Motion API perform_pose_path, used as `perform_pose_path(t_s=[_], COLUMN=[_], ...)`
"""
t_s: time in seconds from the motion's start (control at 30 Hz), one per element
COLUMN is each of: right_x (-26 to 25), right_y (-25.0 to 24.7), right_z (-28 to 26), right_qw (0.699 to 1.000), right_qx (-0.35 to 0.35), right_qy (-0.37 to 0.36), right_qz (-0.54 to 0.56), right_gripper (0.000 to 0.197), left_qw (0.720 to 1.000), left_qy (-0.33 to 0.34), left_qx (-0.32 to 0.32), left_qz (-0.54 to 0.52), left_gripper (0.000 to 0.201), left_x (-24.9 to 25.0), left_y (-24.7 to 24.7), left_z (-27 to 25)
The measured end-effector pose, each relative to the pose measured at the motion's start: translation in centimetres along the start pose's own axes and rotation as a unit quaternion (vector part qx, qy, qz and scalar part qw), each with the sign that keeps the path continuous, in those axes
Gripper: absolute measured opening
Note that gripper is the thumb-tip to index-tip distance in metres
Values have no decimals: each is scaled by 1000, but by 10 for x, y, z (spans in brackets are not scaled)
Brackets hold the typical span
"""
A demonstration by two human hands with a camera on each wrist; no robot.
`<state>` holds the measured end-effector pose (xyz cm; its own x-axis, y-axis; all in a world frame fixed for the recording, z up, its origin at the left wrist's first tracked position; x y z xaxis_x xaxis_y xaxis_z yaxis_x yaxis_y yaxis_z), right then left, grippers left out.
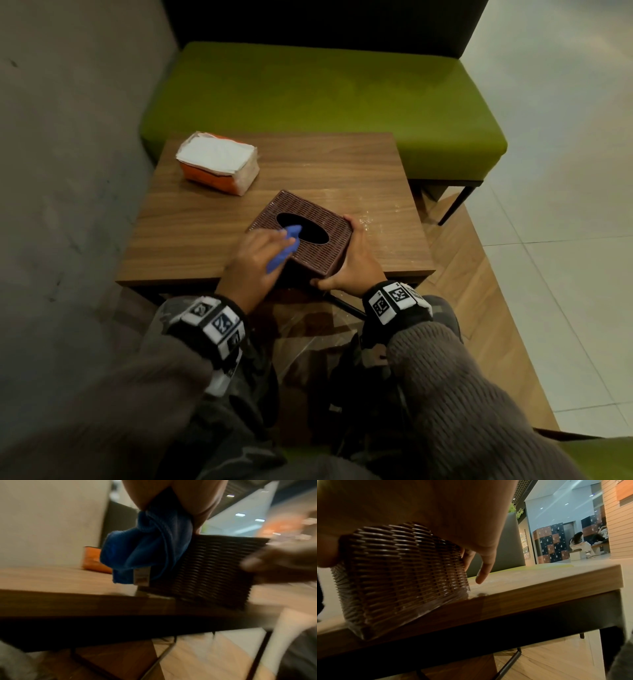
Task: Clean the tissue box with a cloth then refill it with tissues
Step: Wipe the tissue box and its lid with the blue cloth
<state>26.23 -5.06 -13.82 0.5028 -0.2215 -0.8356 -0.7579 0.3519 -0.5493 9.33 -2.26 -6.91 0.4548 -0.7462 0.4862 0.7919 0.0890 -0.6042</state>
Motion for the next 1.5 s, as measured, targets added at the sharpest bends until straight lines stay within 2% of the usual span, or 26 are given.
perform_pose_path(t_s=[0.07,0.1,0.2,0.23,0.27,0.33,0.37,0.4,0.5,0.57,0.6,0.7,0.73,0.77,0.83,0.93,1.0,1.07,1.13,1.23,1.27,1.3,1.37,1.4,1.43,1.5], right_x=[-1,-1,0,0,0,-2,-2,-3,-2,-2,-1,-1,-2,-3,-2,-1,-1,-1,0,-1,-2,-2,-2,-2,-2,-1], right_y=[1,1,1,1,1,1,1,0,0,-1,0,0,0,-1,-1,-1,-2,0,1,0,-1,-2,-1,-1,-1,-1], right_z=[0,0,1,0,0,-1,-1,-1,0,0,0,0,0,0,1,0,0,0,0,0,1,1,1,0,0,1], right_qw=[1000,1000,1000,1000,1000,1000,1000,1000,1000,1000,1000,999,999,999,999,998,998,998,998,997,997,997,997,997,998,997], right_qx=[-2,-4,-6,-5,-4,-3,-1,0,2,5,5,7,8,9,17,27,29,27,22,20,20,18,14,14,14,14], right_qy=[-4,-4,0,2,2,-5,-7,-7,-9,-13,-15,-32,-38,-40,-38,-35,-41,-44,-43,-63,-68,-68,-63,-62,-63,-67], right_qz=[1,3,12,10,7,6,9,15,24,23,22,17,17,21,32,39,41,40,42,33,31,31,35,32,28,25], right_gripper=[133,134,135,135,135,133,132,131,132,132,131,131,130,128,129,132,131,130,128,132,132,131,130,129,129,129], left_qw=[997,998,998,998,999,994,989,991,998,993,995,993,990,993,999,988,976,968,979,991,989,992,990,985,986,994], left_qy=[54,44,-63,-64,-35,81,108,97,-68,-118,-97,90,108,82,-19,-137,-201,-231,-169,38,62,27,-101,-138,-131,-30], left_qx=[-50,-49,10,13,-5,-69,-89,-89,7,24,4,-81,-89,-81,-17,46,59,49,5,-104,-113,-108,-46,-27,-30,-76], left_qz=[-24,-25,6,10,5,-26,-39,-39,-11,11,18,-4,-4,-2,20,47,53,85,110,72,66,65,88,98,103,72], left_gripper=[33,32,31,31,32,36,36,35,24,20,21,30,32,31,27,23,20,22,25,33,34,33,28,27,27,29], left_x=[9,0,-36,-33,-20,11,13,5,-49,-61,-50,0,0,-9,-36,-55,-64,-70,-53,-2,-4,-16,-54,-63,-56,-14], left_y=[2,-2,-17,-16,-10,-1,-2,-6,-22,-16,-6,17,18,17,8,3,5,10,25,61,63,60,45,39,40,51], left_z=[-8,-2,17,14,6,-16,-17,-9,35,50,51,33,33,40,57,71,80,85,85,63,64,73,89,91,89,75])
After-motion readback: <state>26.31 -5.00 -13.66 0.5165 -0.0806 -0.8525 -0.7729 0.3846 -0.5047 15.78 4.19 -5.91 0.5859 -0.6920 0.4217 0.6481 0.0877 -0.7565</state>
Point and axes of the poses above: each hand's wrist, its own z-axis towards the middle knuckle, its own y-axis out of the palm, x = y × z, the point moved 10 cm from there along z, towards the middle knuckle, and after that the axes turned 15 degrees about x, right-handed, at the moved point
